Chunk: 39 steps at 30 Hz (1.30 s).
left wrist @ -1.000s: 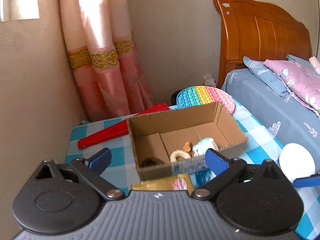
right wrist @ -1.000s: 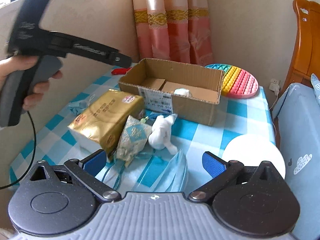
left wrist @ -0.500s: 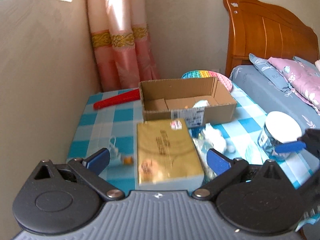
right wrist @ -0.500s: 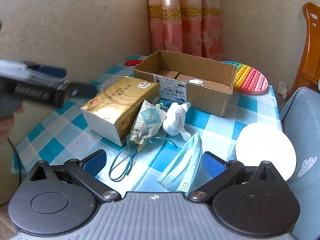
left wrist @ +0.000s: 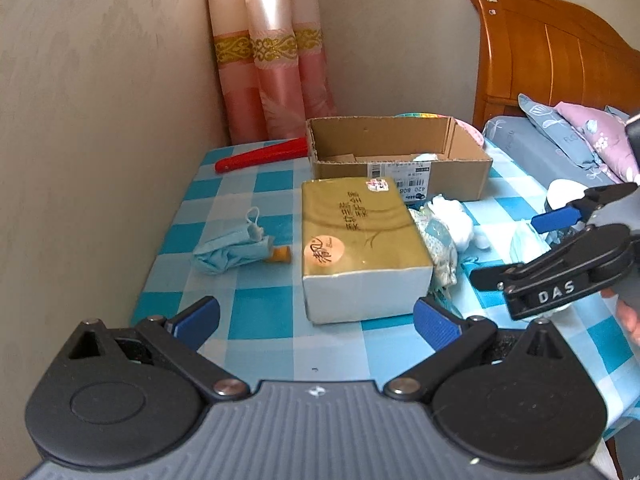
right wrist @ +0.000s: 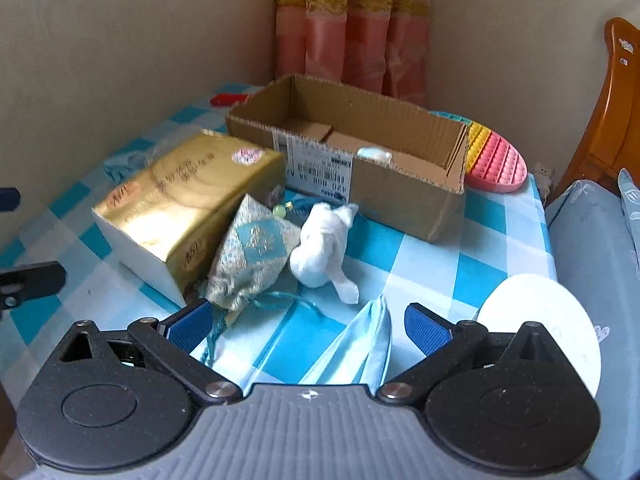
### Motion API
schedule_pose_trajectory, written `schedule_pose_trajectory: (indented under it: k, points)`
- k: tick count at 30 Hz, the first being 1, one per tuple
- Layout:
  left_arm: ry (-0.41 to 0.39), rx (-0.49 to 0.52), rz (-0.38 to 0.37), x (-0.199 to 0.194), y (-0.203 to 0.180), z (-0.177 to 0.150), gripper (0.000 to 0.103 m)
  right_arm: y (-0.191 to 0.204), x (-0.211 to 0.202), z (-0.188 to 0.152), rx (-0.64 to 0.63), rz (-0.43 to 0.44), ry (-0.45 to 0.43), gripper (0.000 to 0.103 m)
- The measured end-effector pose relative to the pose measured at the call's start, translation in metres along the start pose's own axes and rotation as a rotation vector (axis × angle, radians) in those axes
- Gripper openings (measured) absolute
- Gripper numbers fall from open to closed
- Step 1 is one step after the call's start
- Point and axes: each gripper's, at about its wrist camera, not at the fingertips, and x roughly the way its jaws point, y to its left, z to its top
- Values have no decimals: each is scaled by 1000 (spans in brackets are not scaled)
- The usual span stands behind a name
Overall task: Organize soft objects
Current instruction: 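Withdraw both grippers from the box back over the table, then move the left gripper onto the folded blue face mask and close it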
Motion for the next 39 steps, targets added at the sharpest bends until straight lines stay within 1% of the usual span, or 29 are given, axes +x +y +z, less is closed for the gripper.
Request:
schedule_pose_trajectory:
  k: [3,8,12,17,23,28,34,39]
  points:
    - [0,-3,-9,-1,3,-1,102,5,-1,-4,-1,26,17,103]
    - [-13,-15,-20,-4,6,-2,102,14,-12,-11,-9,85,19,103]
    - [-11,-22,-27,-5,8,-4,102,24,-16,-17,-37,120,35,103]
    - [-4,-19,-24,-5,8,-8,102,28,-13,-20,-50,72,36,103]
    - [6,-23,-23,-2,9,-9,102,19,5,-22,-21,-5,72,103]
    - [19,-16,-23,2,9,-10,102,11,14,-30,16,-36,104,103]
    - [37,-1,-29,9,5,-11,102,4,12,-40,59,-4,104,103]
    - [46,-5,3,16,10,-10,102,5,9,-44,58,-7,83,103]
